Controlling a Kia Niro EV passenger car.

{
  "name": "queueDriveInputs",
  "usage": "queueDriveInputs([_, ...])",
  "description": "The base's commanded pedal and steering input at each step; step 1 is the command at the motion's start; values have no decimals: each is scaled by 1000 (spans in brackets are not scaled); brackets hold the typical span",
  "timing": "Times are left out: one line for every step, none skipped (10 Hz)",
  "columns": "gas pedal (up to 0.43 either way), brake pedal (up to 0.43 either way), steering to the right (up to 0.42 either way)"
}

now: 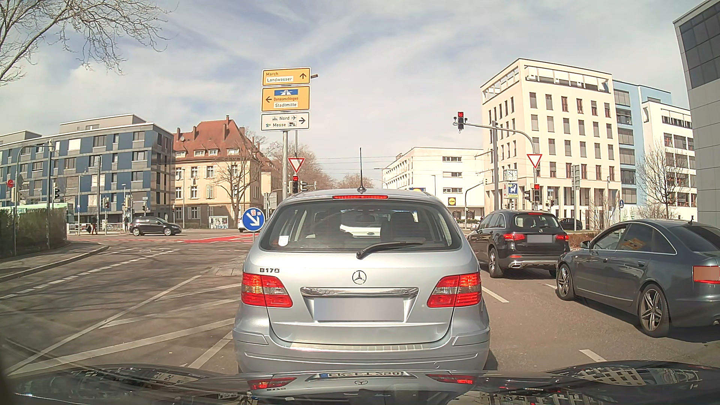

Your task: Follow the waypoints while adhering to traffic rules and regulations

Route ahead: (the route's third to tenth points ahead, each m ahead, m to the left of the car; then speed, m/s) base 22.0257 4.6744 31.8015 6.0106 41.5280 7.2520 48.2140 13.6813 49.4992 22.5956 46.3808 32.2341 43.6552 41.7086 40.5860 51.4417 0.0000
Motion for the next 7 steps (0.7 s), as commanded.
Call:
queueDriveInputs([0,305,6])
queueDriveInputs([0,305,6])
queueDriveInputs([0,299,6])
queueDriveInputs([0,305,6])
queueDriveInputs([0,305,6])
queueDriveInputs([0,305,6])
queueDriveInputs([0,305,6])
